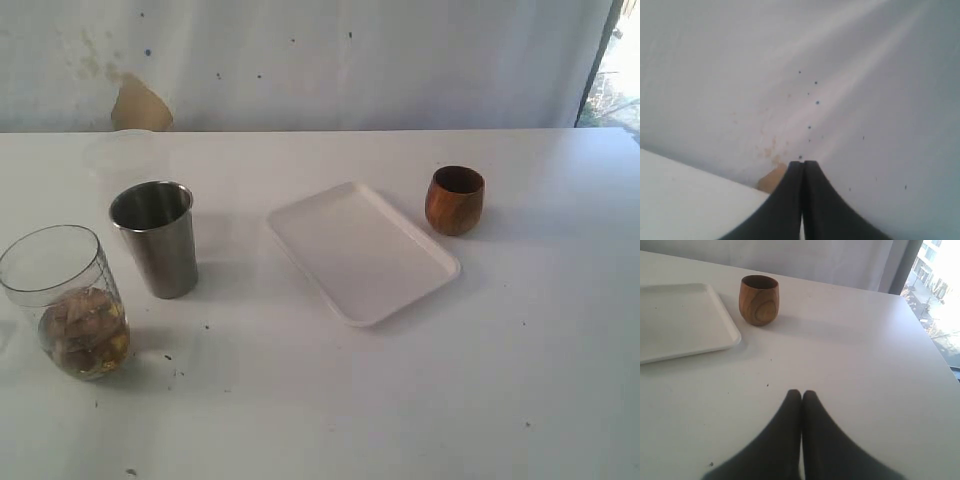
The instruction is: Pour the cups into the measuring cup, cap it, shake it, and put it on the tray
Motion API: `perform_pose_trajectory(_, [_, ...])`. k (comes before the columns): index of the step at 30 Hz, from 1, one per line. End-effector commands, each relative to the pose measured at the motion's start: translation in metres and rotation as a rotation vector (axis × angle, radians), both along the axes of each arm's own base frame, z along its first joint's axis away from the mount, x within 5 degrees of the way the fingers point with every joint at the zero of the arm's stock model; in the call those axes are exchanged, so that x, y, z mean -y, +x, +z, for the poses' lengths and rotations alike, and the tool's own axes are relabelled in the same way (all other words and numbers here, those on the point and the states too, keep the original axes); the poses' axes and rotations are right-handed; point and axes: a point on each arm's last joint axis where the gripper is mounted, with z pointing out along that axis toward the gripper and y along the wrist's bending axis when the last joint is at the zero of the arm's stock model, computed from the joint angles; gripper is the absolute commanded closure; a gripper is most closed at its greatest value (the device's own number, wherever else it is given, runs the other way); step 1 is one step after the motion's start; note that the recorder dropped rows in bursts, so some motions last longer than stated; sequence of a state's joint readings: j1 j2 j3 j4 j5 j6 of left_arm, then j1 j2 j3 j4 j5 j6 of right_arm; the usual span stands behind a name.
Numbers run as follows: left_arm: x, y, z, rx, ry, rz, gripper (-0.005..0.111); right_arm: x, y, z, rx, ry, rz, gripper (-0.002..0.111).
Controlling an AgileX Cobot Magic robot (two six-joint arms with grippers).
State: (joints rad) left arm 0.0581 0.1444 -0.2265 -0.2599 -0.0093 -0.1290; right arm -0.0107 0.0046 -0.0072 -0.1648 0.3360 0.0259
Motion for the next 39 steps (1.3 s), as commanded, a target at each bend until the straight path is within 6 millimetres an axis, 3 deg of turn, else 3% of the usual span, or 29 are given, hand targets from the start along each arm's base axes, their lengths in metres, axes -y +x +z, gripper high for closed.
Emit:
perform_pose_trajectory(1, [0.002,0.026,0.03,-0.251,0.124,-0.032,0.107,0.001,0.0,-0.002,-0.001,-0.006,-0.008,0.108])
perform_pose_trajectory(5, [-0.005,0.063,0.049,-0.508,0.275,-0.001,0.107,0.001,0.0,-0.002,-0.001,-0.006,-0.008,0.108])
perform_pose_trajectory(10, [-0.026,0.103,0.052,-0.84,0.367,0.141,0.107,0.001,0.0,-0.002,-0.001,-0.006,-0.008,0.108])
perform_pose_trajectory(17, [-0.03,0.152,0.015,-1.261,0.325,0.089,0.107,0.001,0.0,-0.002,-0.001,-0.006,-0.008,0.108])
perform_pose_trajectory(21, [-0.025,0.174,-0.009,-1.376,0.301,-0.005,0.104,0.001,0.0,-0.002,-0.001,-0.006,-0.008,0.108])
perform_pose_trajectory(24, [-0.024,0.186,-0.027,-1.432,0.274,-0.031,0.083,0.001,0.0,-0.002,-0.001,-0.006,-0.008,0.108])
perform_pose_trajectory(28, [-0.023,0.197,-0.045,-1.479,0.274,-0.051,0.036,0.001,0.0,-0.002,-0.001,-0.006,-0.008,0.108])
perform_pose_trajectory(31, [-0.024,0.203,-0.051,-1.477,0.309,-0.071,0.008,0.001,0.0,-0.002,-0.001,-0.006,-0.008,0.108])
perform_pose_trajectory(33, [-0.024,0.206,-0.052,-1.456,0.34,-0.088,0.001,0.001,0.0,-0.002,-0.001,-0.006,-0.008,0.108])
perform_pose_trajectory(39, [-0.022,0.211,-0.05,-1.396,0.232,-0.04,0.002,0.001,0.0,-0.002,0.0,0.011,-0.012,0.108])
